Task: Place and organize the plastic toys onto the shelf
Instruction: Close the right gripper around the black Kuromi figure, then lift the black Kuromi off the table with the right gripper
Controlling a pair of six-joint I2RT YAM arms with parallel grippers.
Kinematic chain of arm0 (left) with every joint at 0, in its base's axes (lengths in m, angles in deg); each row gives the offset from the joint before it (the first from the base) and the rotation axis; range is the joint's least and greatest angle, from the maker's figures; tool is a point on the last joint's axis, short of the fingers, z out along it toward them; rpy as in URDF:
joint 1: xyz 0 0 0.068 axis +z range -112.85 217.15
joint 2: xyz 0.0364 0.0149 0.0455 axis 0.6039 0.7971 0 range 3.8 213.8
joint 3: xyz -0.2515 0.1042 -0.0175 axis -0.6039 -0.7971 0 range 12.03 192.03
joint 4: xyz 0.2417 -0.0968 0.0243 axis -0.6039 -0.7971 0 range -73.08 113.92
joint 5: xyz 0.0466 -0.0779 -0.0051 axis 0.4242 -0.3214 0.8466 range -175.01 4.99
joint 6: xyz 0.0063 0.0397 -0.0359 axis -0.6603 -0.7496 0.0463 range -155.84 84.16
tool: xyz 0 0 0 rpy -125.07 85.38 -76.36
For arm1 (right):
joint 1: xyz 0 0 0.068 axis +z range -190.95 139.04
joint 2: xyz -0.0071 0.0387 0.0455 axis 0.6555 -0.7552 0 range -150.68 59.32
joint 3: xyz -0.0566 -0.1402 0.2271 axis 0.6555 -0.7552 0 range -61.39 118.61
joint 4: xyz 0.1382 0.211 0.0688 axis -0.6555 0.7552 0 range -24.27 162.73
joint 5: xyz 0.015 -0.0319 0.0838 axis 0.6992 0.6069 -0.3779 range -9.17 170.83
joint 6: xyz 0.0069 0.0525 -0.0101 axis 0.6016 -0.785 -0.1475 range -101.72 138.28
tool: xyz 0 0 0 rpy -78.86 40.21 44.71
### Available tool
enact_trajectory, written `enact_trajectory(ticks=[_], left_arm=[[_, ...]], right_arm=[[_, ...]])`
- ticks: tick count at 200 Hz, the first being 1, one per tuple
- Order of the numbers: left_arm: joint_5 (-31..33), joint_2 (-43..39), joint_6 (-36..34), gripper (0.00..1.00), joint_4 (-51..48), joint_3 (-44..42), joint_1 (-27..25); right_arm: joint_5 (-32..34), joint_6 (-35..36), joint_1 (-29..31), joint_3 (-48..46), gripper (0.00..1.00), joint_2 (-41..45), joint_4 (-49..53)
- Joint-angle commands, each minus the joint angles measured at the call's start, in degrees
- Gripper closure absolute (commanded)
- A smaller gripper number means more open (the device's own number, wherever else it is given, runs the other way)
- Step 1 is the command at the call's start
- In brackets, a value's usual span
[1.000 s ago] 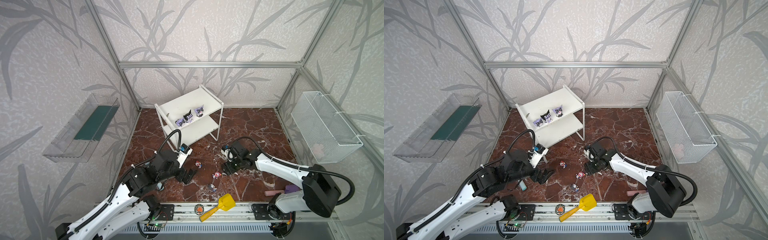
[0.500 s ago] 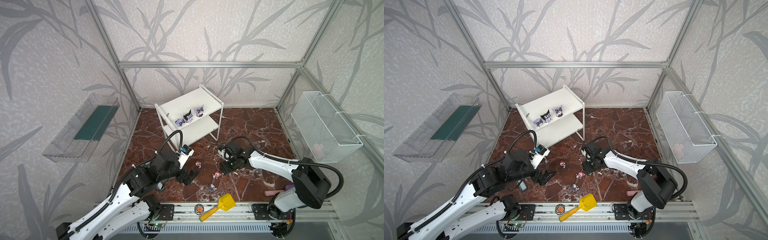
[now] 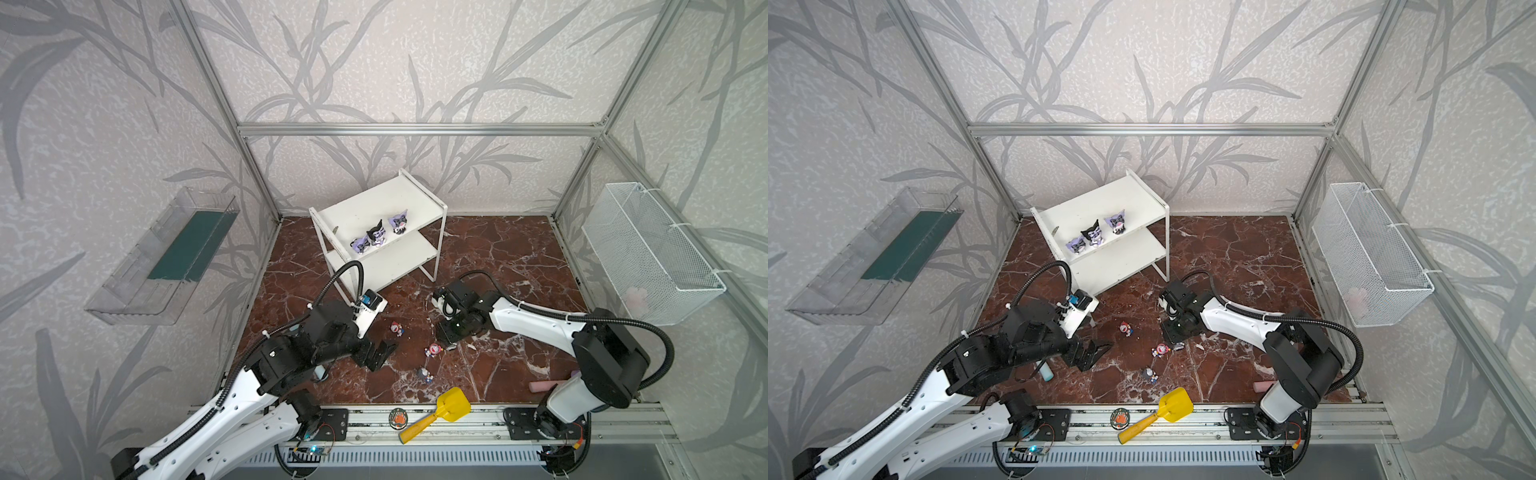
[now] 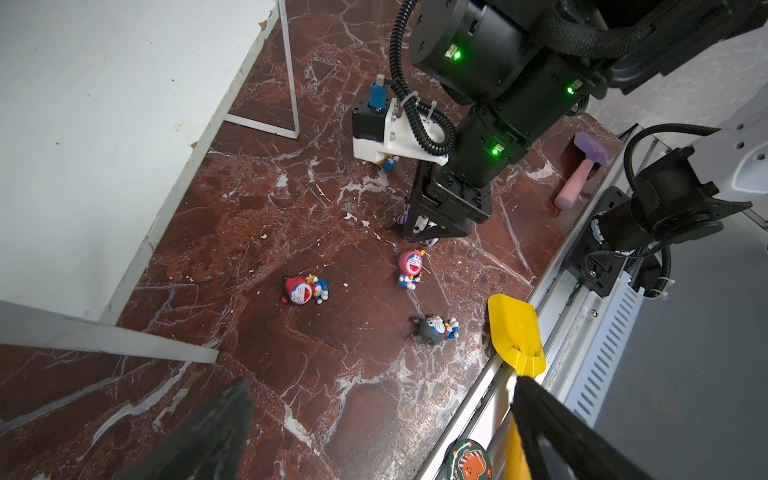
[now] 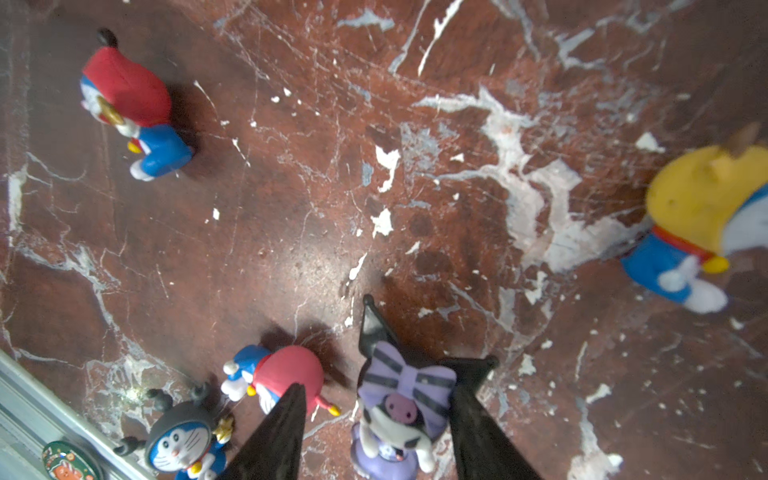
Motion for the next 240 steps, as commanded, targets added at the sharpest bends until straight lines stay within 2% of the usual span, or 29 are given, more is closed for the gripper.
enact_trajectory(ticks=[1,37,117,169,240], left_arm=[[-0.09,-0.61,-1.39,0.01,0.24,-0.58,0.35],[-0.02,-0.74,-1.41,0.01,0.34,-0.63,0.46],[-0.25,-1.20,-1.49,0.01,0.67,-0.76,0.81],[-0.14,-1.58,-1.42,0.01,0.70,-0.91,0.90],[-0.03,-1.50,-1.40,0.01,0.70,-0.97,0.83]], right_arm=[[2.10,0.28,0.62,2.08,0.46,-0.99,2.50],[4.58,1.14,1.57,3.94,0.51,-2.56,4.79],[8.74,1.78,3.45,5.71,0.51,-4.74,7.82],[9.93,1.88,3.89,6.33,0.64,-5.31,8.36],[10.23,3.34,3.97,2.88,0.69,2.15,1.18]])
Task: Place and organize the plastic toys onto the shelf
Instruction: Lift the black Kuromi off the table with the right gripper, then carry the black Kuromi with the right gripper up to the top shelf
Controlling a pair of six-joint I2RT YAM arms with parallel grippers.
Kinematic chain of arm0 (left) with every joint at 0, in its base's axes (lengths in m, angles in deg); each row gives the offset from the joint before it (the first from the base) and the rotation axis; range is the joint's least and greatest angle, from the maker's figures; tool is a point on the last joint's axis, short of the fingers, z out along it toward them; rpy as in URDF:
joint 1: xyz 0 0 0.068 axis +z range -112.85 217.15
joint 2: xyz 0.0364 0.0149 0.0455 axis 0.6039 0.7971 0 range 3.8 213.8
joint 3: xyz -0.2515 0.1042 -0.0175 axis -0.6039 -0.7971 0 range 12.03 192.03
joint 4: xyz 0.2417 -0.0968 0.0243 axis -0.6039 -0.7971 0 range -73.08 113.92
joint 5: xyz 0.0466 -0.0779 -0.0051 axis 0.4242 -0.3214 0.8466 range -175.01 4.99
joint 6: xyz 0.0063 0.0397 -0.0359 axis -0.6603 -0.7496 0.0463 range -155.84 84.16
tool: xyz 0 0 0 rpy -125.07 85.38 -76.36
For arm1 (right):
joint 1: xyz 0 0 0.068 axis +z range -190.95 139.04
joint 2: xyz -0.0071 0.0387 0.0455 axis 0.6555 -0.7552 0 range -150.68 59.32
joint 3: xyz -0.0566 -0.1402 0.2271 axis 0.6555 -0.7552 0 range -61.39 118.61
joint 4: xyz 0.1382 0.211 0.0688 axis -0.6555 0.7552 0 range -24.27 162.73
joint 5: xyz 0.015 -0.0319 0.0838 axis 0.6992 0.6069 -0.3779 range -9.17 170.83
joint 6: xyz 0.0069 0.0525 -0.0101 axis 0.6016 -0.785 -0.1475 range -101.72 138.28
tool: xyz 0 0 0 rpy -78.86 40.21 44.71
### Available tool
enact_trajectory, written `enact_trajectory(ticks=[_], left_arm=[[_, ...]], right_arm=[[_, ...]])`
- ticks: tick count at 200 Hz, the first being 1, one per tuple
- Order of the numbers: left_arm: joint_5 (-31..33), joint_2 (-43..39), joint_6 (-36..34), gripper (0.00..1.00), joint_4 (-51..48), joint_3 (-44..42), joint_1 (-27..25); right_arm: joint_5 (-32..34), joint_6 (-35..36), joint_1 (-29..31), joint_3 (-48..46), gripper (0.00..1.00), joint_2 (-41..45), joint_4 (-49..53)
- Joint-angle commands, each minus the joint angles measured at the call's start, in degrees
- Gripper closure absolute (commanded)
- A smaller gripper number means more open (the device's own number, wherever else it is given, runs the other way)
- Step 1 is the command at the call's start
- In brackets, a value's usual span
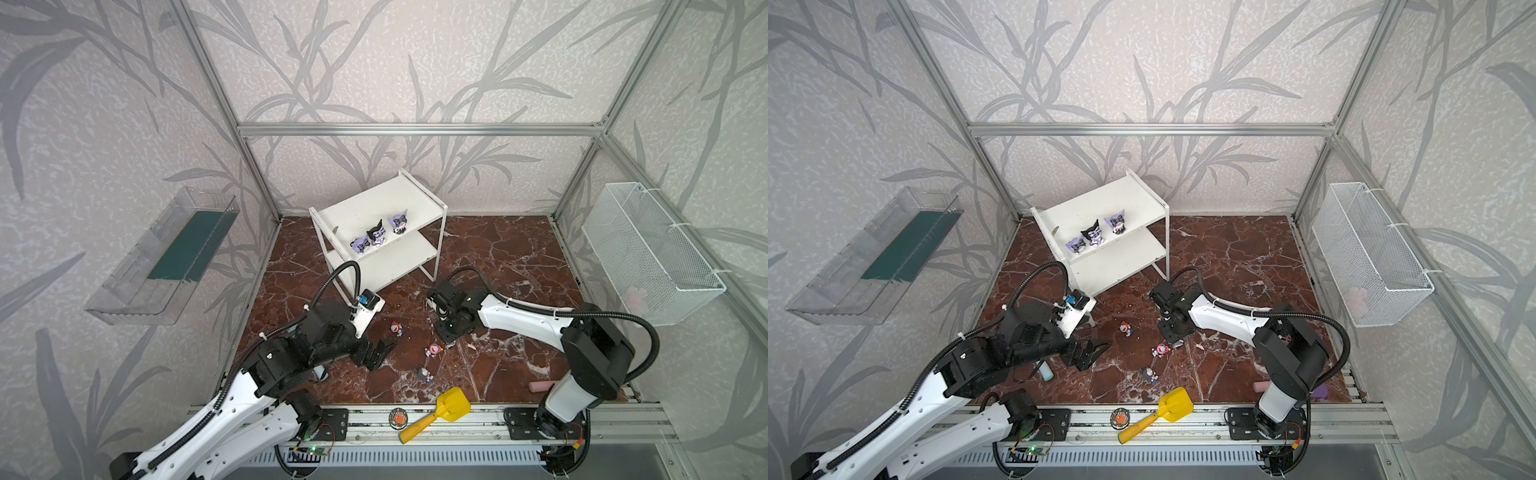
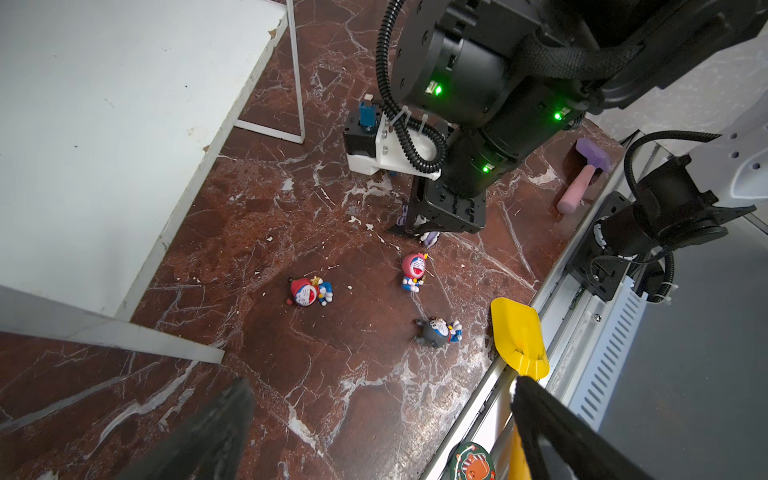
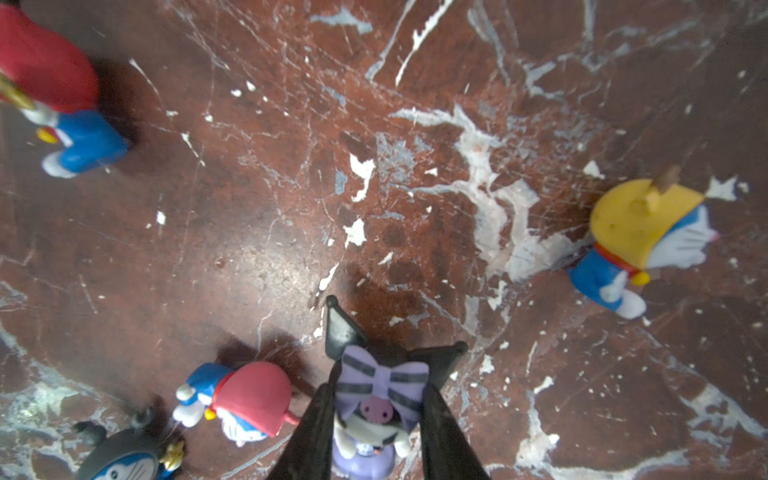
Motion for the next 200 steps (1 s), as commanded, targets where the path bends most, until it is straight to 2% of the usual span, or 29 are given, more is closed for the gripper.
enact_trajectory(ticks=[1,88,127,200], left_arm=[[-0.02,-0.47,-1.09,0.01,0.60,-0.60,0.17],[0.42,0.01,-1.33,0.01,0.74,-0.40,0.62],[2.22,0.52,-1.48,0.01,1.32,-0.03,0.60],[3.50,0.15,-3.56,0.01,5.25,5.82,0.56]], right_arm=[[0.39,1.49,0.43,-2.02,0.69,5.31,-4.36],[-4.86,13.74,0.40,-15.08,0.70,30.00,-31.20],[-3.52,17.30,0.10,-10.38,0.70,33.64,-31.62],[-4.21,19.35,-3.26,3.88,0.70,31.09,-31.21]])
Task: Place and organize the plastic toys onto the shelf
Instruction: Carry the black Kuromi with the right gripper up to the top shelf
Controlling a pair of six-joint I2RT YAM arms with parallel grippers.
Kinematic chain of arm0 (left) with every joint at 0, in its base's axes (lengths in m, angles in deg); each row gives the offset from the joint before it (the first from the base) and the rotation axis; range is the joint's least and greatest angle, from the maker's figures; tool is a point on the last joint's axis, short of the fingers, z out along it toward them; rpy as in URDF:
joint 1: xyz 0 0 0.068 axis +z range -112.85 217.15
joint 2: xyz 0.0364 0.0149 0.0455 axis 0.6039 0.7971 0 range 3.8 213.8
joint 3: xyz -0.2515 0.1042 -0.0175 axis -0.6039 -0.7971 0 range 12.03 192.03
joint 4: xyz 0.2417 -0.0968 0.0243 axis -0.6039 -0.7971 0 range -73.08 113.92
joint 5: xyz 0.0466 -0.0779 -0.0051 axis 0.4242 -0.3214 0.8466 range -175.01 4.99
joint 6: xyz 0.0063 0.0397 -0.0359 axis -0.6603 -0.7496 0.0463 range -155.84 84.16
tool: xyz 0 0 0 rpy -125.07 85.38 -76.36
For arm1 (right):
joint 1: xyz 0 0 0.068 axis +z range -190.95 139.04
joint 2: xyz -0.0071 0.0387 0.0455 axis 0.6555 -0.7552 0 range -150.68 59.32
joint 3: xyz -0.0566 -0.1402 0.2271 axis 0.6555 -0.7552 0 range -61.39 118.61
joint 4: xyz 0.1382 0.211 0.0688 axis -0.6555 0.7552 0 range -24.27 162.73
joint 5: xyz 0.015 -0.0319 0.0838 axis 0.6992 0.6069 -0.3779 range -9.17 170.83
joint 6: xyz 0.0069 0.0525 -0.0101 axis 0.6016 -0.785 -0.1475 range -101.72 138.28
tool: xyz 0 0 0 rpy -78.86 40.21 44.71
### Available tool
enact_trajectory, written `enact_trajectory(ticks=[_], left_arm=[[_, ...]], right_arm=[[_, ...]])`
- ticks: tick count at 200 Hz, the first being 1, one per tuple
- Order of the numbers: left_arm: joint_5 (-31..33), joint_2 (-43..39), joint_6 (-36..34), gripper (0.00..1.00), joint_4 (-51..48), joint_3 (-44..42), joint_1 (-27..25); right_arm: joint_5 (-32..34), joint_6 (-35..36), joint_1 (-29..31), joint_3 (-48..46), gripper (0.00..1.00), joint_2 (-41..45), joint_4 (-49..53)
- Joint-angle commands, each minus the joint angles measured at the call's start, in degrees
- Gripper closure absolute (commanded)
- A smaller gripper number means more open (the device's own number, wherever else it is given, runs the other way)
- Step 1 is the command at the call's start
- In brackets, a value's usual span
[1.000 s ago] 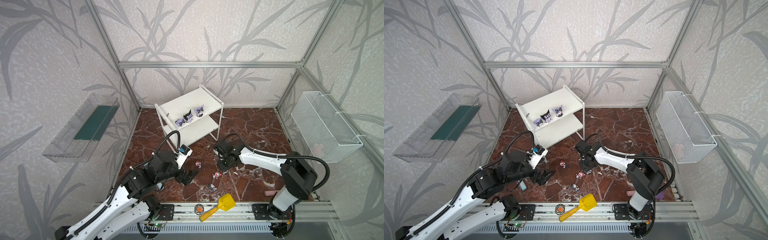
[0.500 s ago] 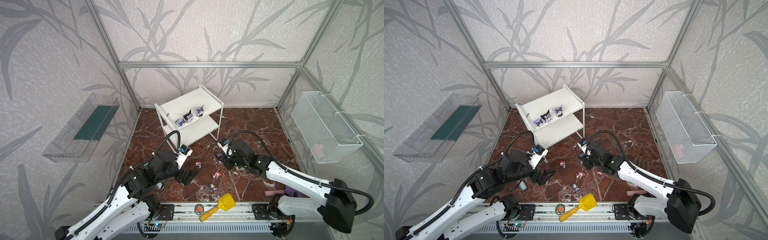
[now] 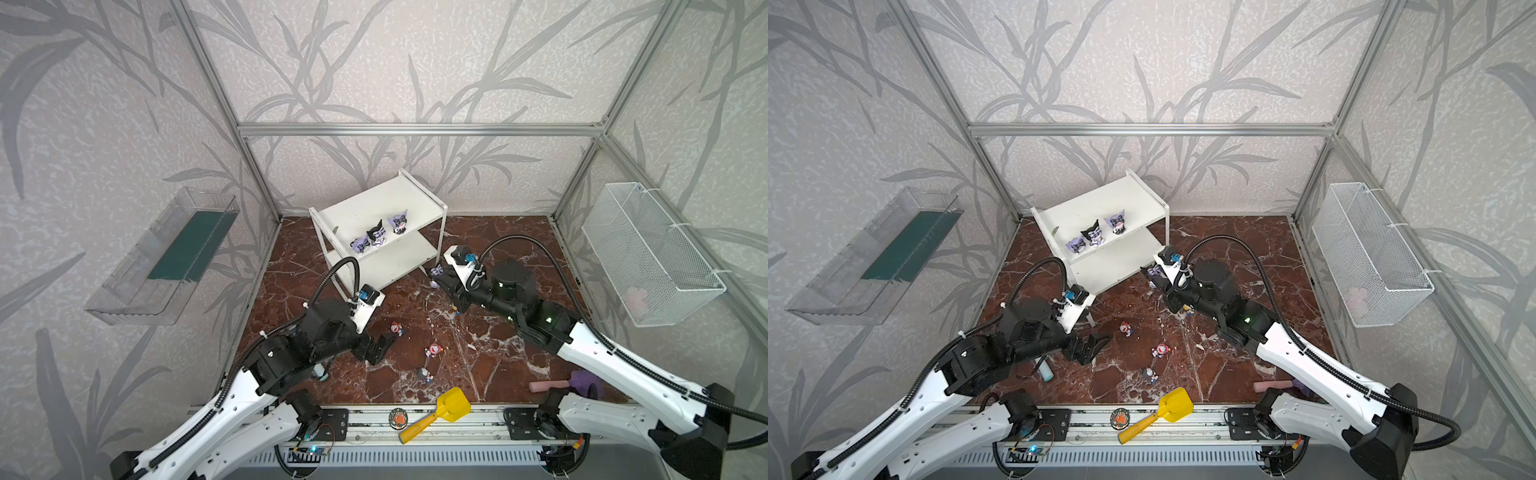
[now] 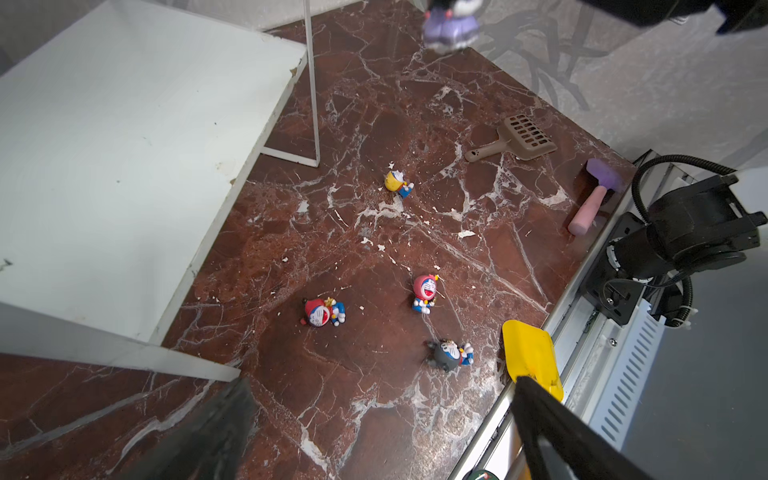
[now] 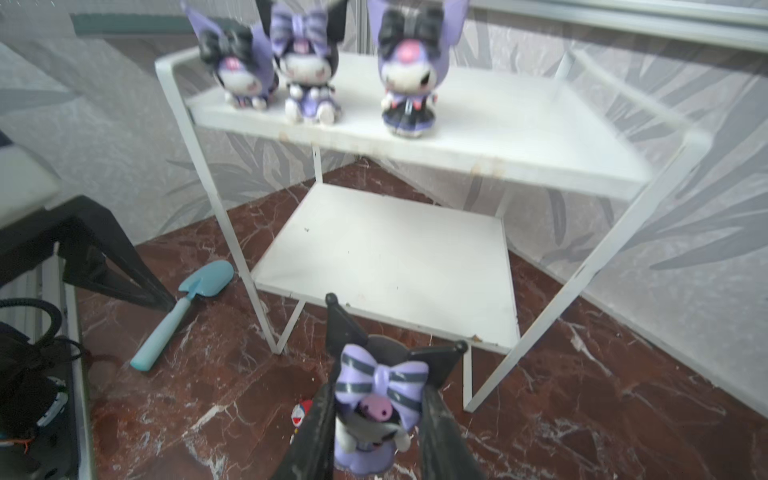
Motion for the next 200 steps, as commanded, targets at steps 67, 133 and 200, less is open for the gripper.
enact_trajectory(ticks=[67,133,200], left_arm=[[12.78,-0.74,-7.95,0.01,4.08,10.21,0.17],[23.96,-2.40,-13.54,0.01,7.07,11.05,0.19],[24.22,-5.32,-16.54,0.01,9.23,10.40,0.20]], right_arm=[[-4.54,-0.09,-6.30,13.31,0.70,-6.49,-3.08],[-3.03,1.16,-7.22,20.31,0.70,-13.70,-6.37],[-2.23,2.81,-7.26,24.51,0.70,-19.81,-8.37]])
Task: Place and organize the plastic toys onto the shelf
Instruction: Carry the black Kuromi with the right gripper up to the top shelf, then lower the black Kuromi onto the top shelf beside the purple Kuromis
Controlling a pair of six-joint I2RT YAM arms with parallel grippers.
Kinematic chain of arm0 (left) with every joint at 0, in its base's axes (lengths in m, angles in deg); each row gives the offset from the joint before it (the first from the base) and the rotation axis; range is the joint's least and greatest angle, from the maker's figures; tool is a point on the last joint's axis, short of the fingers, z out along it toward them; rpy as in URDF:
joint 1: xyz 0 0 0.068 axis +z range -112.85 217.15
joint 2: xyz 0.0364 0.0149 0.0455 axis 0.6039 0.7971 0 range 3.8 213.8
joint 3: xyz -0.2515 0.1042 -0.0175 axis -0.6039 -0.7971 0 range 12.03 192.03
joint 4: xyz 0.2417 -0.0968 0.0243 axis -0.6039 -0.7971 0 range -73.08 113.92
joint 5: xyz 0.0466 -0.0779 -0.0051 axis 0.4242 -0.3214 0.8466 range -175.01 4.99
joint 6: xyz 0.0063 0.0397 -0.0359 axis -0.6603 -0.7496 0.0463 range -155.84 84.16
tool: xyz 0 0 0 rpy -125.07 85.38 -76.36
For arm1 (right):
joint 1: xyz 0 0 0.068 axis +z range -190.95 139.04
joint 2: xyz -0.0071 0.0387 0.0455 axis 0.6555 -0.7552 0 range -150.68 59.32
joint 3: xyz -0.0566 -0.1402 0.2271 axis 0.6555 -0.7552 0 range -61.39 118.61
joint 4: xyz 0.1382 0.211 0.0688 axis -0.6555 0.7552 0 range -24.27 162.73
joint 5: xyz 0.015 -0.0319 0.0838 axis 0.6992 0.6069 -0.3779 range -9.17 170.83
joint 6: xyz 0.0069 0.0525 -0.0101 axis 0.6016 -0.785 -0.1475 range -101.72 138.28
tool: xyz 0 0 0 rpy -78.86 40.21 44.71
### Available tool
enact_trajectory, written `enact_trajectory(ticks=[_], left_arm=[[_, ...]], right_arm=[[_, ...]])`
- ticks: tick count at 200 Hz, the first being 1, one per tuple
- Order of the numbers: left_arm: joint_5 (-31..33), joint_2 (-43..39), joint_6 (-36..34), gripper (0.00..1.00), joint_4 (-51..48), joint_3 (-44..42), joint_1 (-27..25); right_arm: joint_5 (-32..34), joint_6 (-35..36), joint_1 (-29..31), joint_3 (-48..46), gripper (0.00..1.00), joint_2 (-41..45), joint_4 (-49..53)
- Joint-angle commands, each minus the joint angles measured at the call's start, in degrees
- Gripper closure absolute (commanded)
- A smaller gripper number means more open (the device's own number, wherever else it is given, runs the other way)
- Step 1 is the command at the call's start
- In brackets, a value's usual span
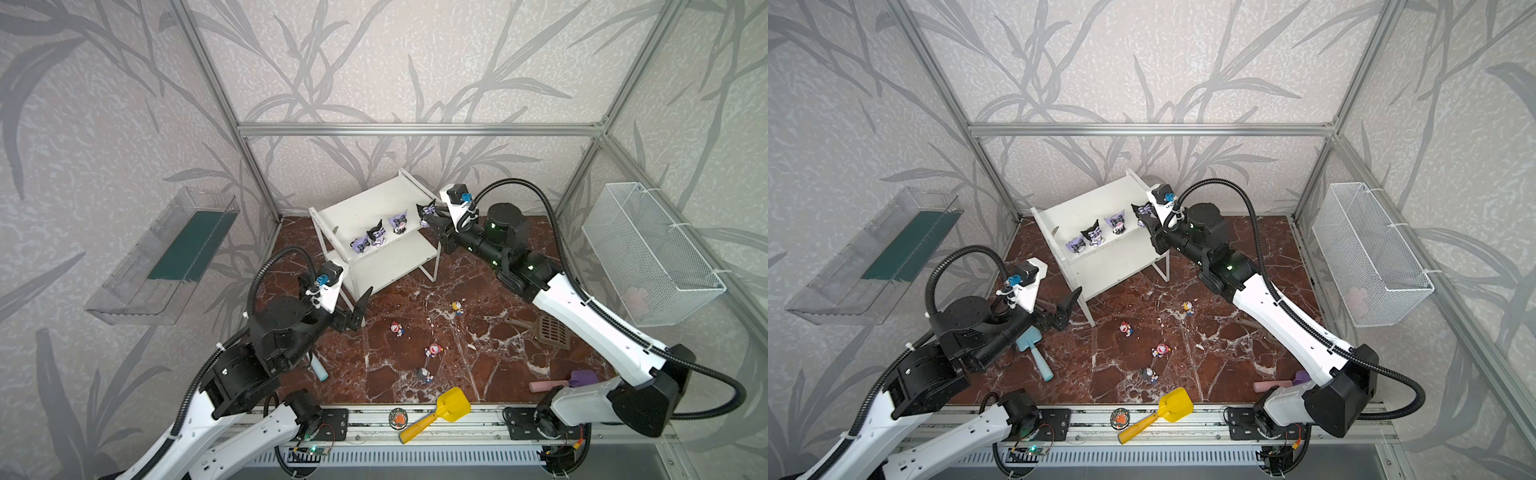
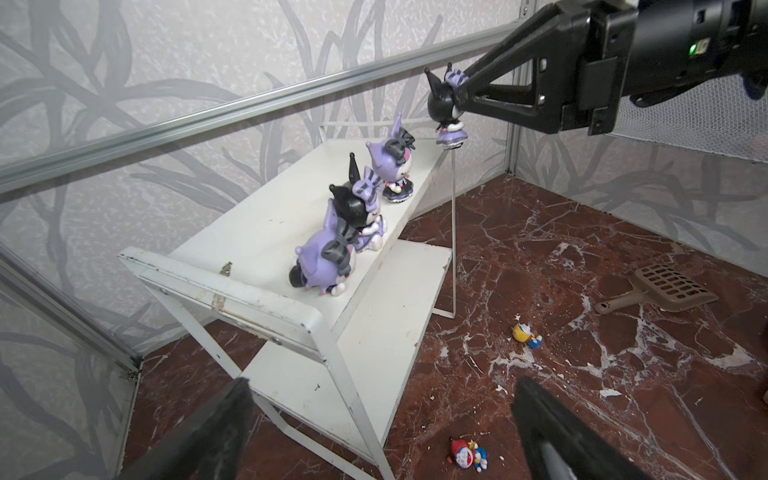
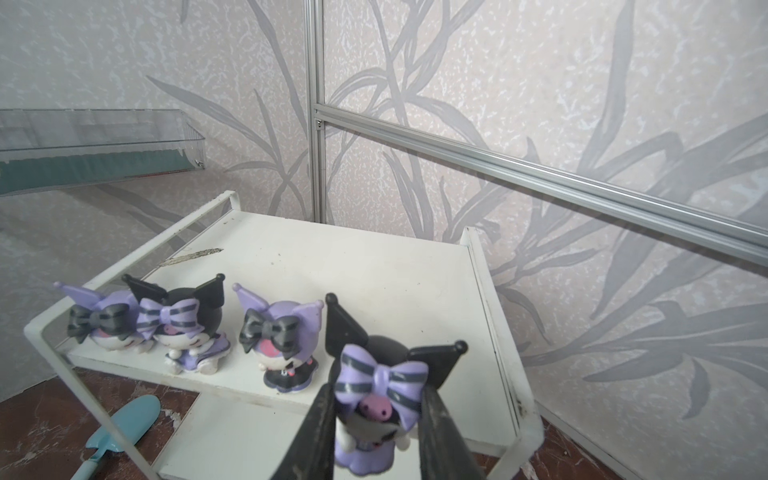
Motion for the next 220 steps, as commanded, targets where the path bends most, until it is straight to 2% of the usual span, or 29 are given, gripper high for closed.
enact_trajectory(ticks=[1,75,140,220], left_arm=[[1.06,-0.65,-2.74,0.01,1.86,0.25,0.19],[1.02,-3.13,-2.39,0.01,3.80,-3.05,0.26],[1.89,-4.31,-2.49,0.01,4.41,-4.75,0.27],[2.07,-4.57,-2.49,0.01,4.86,-5.23,0.39]], right_arm=[[0.70,1.03,-0.16,1.52,0.70,-1.08,-3.70],[3.77,3.28,0.75,-0.28,0.70,-3.24,-10.14],[7.92,7.12,3.30,0.07,0.70,-5.11,-11.01],[10.00,7.11,3.71,-2.10,0.70,-4.77,-12.45]])
